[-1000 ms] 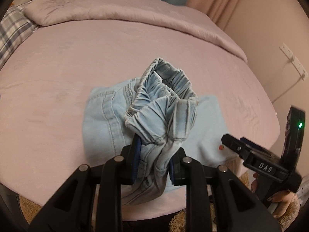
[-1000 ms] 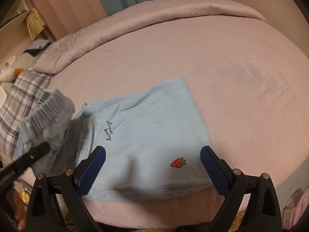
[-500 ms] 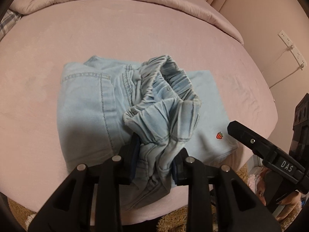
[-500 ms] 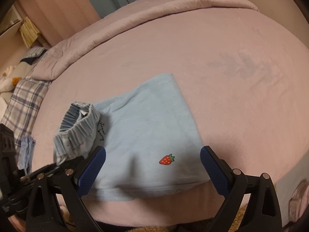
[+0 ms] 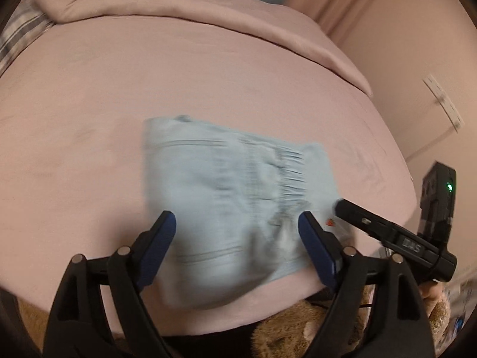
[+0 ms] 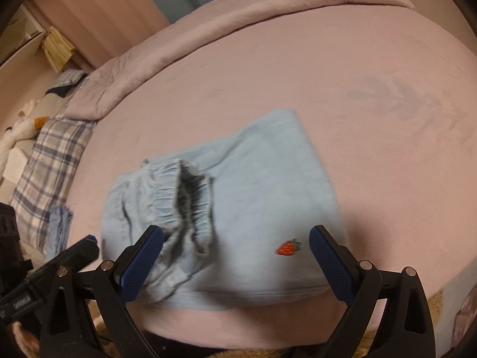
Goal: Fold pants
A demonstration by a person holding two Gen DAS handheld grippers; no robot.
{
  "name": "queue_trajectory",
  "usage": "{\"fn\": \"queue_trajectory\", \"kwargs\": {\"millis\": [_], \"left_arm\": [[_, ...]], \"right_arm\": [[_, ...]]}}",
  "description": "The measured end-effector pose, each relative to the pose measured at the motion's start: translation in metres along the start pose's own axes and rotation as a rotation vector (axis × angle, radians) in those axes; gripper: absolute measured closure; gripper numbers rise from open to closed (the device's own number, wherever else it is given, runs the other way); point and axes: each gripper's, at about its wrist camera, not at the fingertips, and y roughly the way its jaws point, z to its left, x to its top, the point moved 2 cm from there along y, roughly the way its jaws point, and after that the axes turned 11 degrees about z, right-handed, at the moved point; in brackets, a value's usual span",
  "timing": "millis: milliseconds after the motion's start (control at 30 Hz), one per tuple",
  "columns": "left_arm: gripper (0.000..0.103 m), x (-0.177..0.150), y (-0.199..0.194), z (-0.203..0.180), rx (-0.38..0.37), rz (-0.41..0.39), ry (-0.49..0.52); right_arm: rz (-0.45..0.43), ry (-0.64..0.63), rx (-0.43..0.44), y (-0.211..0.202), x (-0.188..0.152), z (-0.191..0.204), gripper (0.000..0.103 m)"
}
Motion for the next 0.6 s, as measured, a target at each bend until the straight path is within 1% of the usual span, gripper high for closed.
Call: {"fn": "queue_trajectory", "kwargs": {"millis": [67,167,233,367,433,500,567,600], "left_arm": [[0.019,0.0,-0.005,0.016,0.035,-0.009,-0.045],[0.019,-0.009,-0.008,0.038,0.086,-0.007,-0.11],[0.019,-0.013,-0.008,0.051,0.101,0.002,-0.154],[0.019,-0.019,-0.011,0.073,0.117,0.009,-0.215],[0.019,-0.022,-0.014,0.079,0.128,0.008,-0.238],[0.019,-0.025,-0.017,0.086,0.128,0.007,-0.253],[0.019,-0.027,-0.02,0.091,0.129,0.004,-0.268],[0.019,-0.026,-0.014,0.089,0.129,0.004,-0.272]], "right_arm": [[0.014,-0.022,0.016,0.004,0.002,0.008,0.001],[0.04,-0.06,0.036,0.013,0.004,0.022,0.001],[0.076,-0.086,0.064,0.024,0.005,0.031,0.001],[0.132,-0.103,0.051,0.048,0.006,0.042,0.001],[0.162,-0.104,0.061,0.058,0.005,0.046,0.001],[0.168,-0.118,0.069,0.061,0.002,0.05,0.001],[0.157,-0.137,0.057,0.062,0.001,0.056,0.005],[0.152,-0.144,0.047,0.063,0.001,0.058,0.01]]}}
